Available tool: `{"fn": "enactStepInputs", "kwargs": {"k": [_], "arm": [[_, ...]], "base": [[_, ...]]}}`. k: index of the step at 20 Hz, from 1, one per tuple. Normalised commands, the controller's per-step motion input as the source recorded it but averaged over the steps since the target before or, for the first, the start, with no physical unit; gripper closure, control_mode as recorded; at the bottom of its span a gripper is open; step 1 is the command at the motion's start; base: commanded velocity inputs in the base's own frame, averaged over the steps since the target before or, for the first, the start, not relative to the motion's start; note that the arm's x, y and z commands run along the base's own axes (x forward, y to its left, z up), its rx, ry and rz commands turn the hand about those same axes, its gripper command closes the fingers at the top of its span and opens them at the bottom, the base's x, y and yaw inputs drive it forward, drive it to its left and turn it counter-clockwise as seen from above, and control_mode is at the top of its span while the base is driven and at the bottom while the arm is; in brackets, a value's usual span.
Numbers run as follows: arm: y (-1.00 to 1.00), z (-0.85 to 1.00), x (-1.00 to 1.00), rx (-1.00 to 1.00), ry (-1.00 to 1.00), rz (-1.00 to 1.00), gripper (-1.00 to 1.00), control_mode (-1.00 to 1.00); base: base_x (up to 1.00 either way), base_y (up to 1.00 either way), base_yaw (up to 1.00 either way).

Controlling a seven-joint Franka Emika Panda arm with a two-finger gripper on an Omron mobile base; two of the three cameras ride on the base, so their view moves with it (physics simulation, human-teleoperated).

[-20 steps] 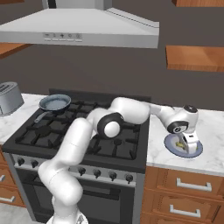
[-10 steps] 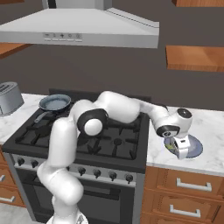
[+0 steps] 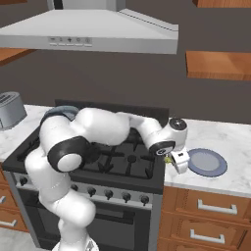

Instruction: Pick up the butter stick and place it in the pan. Then turn on the burner for the pan.

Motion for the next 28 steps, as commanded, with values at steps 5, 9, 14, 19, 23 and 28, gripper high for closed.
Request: {"fn": "enactStepInputs", "kwargs": {"k": [5, 9, 14, 19, 23, 28], "arm": [[1.0, 0.36, 0.0, -0.05, -0.05, 0.17, 1.0, -1.0], [0.99, 0.38, 0.0, -0.02, -0.01, 0.22, 1.0, -1.0], [0.97, 0.43, 0.06, -0.02, 0.0, 0.23, 1.0, -1.0], [0.9, 0.37, 0.18, -0.01, 0.0, 0.24, 1.0, -1.0], [0.91, 0.34, 0.26, 0.0, 0.0, 0.25, 1.0, -1.0], [0.9, 0.3, 0.34, -0.01, 0.0, 0.23, 1.0, -1.0]], "base": [[0.0, 0.0, 0.0], [0.0, 0.0, 0.0], [0.0, 0.0, 0.0], [0.0, 0.0, 0.0], [0.0, 0.0, 0.0], [0.0, 0.0, 0.0]]}}
